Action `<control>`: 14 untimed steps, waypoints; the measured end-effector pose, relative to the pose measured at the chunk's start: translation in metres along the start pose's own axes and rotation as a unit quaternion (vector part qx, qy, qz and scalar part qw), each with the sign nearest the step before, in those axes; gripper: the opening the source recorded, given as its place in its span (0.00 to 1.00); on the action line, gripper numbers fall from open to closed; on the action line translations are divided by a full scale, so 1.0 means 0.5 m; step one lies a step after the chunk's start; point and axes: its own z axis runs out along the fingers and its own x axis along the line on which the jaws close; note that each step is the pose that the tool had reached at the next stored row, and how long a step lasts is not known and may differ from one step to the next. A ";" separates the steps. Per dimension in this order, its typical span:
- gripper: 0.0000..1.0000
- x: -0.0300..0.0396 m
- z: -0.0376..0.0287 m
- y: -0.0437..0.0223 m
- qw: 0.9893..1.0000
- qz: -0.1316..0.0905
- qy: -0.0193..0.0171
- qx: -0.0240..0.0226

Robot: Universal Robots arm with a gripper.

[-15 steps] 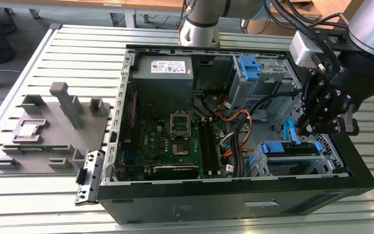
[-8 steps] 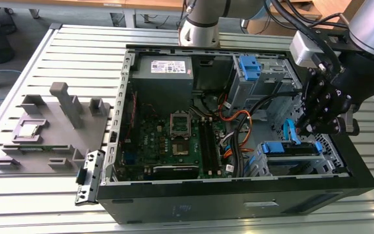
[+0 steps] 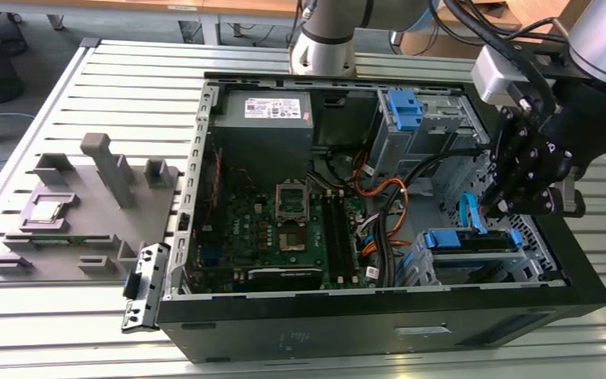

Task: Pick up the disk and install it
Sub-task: 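Insert the second disk wire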

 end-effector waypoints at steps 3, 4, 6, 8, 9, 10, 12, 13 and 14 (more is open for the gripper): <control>0.24 0.000 -0.008 0.000 1.000 0.000 0.000 0.000; 0.24 0.000 -0.010 0.000 1.000 0.000 0.000 0.000; 0.24 0.000 -0.015 0.000 1.000 0.000 0.000 0.000; 0.24 0.000 -0.021 0.000 1.000 0.000 0.000 0.000; 0.24 0.000 -0.023 0.000 1.000 0.000 0.000 0.000; 0.24 0.000 -0.024 0.000 1.000 0.000 0.000 0.000; 0.24 0.000 -0.024 0.000 1.000 0.000 0.000 0.000; 0.24 0.000 -0.025 -0.001 1.000 0.000 0.000 0.000; 0.24 0.000 -0.025 -0.001 1.000 0.000 0.000 0.000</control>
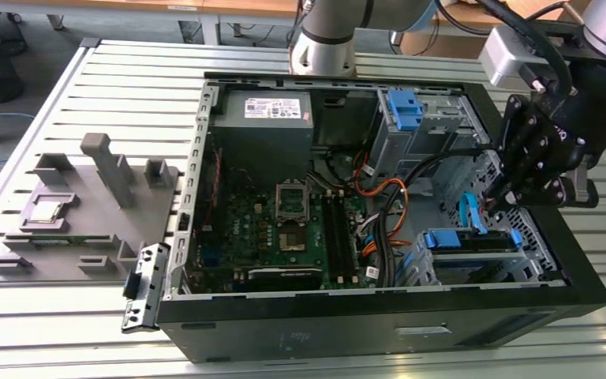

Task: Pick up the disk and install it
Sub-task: 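Insert the second disk wire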

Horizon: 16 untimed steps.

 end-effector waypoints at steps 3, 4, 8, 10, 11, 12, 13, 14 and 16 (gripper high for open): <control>0.24 -0.001 0.000 -0.006 1.000 0.000 0.000 0.000; 0.24 -0.001 0.000 -0.009 1.000 0.000 0.000 0.000; 0.24 -0.003 0.000 -0.026 1.000 0.000 0.000 0.000; 0.24 -0.005 0.000 -0.035 1.000 0.000 0.000 0.000; 0.24 -0.005 0.001 -0.039 1.000 0.000 0.000 0.000; 0.24 -0.006 0.001 -0.044 1.000 0.000 0.000 0.000; 0.24 -0.007 0.001 -0.049 1.000 0.000 0.000 0.000; 0.24 -0.007 0.001 -0.055 1.000 0.000 0.000 0.000; 0.24 -0.009 0.001 -0.064 1.000 0.000 0.000 0.000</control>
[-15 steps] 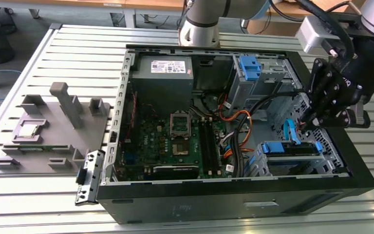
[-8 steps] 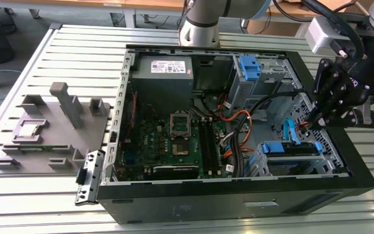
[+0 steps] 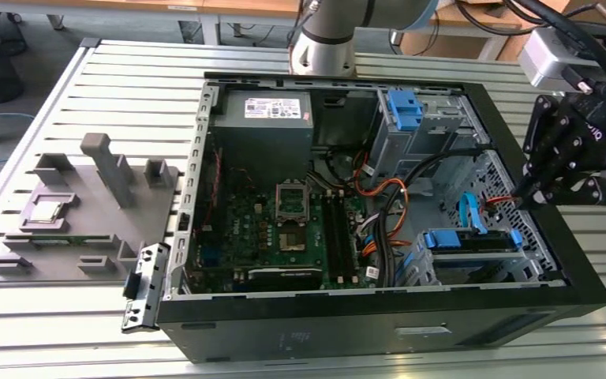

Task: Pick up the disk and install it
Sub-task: 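Insert the second disk wire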

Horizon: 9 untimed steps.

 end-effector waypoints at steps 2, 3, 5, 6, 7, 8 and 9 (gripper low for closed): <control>0.24 -0.002 0.000 -0.004 1.000 0.000 0.000 0.000; 0.24 -0.003 0.000 -0.006 1.000 0.000 0.000 0.000; 0.24 -0.007 0.000 -0.009 1.000 0.000 0.003 0.000; 0.24 -0.008 0.001 -0.010 1.000 0.000 0.005 0.000; 0.24 -0.010 0.001 -0.012 1.000 0.000 0.007 0.000; 0.24 -0.012 0.001 -0.013 1.000 0.000 0.009 0.001; 0.24 -0.014 0.001 -0.015 1.000 0.000 0.011 0.001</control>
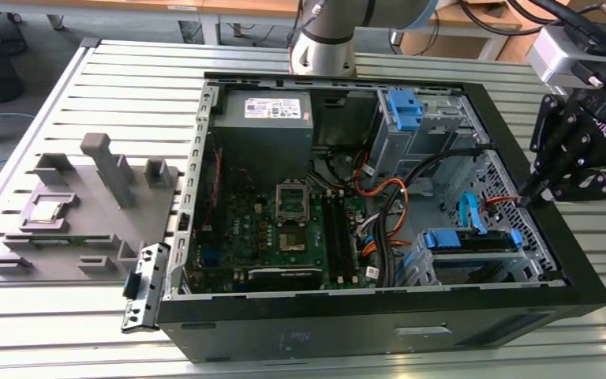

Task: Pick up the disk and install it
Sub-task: 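Insert the second disk wire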

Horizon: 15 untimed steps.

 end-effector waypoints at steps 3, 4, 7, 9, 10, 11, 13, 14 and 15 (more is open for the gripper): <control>0.24 -0.008 0.001 -0.006 1.000 0.000 0.003 0.000; 0.24 -0.011 0.002 -0.008 1.000 0.000 0.004 0.000; 0.24 -0.020 0.003 -0.015 1.000 0.000 0.004 -0.001; 0.24 -0.026 0.004 -0.019 1.000 0.000 0.004 -0.001; 0.24 -0.030 0.004 -0.020 1.000 0.000 0.004 -0.001; 0.24 -0.033 0.004 -0.020 1.000 0.000 0.004 -0.001; 0.24 -0.038 0.004 -0.020 1.000 0.000 0.004 -0.001; 0.24 -0.040 0.004 -0.020 1.000 0.000 0.004 -0.001; 0.24 -0.042 0.004 -0.020 1.000 0.000 0.004 -0.001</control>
